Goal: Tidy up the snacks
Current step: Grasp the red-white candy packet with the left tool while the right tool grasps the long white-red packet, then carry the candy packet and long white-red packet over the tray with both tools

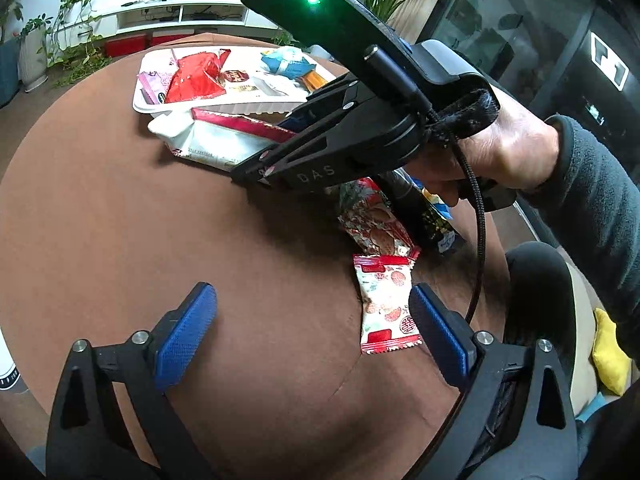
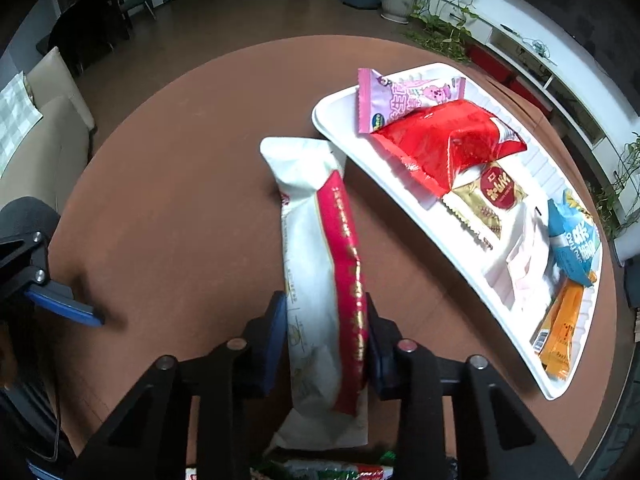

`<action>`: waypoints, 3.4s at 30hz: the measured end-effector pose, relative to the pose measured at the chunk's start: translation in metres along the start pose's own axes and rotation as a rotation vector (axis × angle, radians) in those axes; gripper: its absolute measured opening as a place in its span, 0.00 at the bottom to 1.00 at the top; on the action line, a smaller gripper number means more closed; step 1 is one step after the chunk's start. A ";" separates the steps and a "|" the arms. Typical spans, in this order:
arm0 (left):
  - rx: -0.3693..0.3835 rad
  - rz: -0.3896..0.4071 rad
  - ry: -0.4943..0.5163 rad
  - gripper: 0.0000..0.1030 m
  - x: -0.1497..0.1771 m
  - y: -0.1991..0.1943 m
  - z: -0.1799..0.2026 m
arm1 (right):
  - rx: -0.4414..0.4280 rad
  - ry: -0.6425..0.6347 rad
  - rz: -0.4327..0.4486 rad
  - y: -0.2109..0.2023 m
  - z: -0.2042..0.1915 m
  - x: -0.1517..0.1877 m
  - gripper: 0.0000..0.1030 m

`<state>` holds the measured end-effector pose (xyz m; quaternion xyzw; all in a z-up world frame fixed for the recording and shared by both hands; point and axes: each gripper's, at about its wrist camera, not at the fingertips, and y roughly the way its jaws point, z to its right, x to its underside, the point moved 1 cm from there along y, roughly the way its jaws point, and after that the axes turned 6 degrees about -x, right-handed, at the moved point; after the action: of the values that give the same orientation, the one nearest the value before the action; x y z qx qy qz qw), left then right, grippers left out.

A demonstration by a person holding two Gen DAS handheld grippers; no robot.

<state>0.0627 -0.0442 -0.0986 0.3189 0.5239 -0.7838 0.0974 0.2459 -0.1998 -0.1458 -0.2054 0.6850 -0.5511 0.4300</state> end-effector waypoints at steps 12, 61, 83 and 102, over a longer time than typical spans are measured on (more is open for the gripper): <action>-0.004 -0.013 0.018 0.79 0.004 0.003 0.006 | -0.050 0.082 -0.005 -0.002 -0.006 0.002 0.16; -0.014 -0.090 0.051 0.29 -0.011 0.045 0.024 | -0.195 0.305 0.145 -0.020 0.017 0.013 0.13; 0.012 -0.049 -0.024 0.27 0.006 0.022 -0.007 | -0.107 0.276 0.098 -0.015 0.002 0.008 0.10; 0.013 0.058 -0.082 0.27 -0.009 -0.021 -0.027 | -0.187 0.400 0.258 -0.070 0.025 0.028 0.10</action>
<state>0.0703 -0.0129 -0.0837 0.3023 0.5048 -0.7965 0.1393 0.2371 -0.2572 -0.0913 -0.0422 0.8251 -0.4555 0.3317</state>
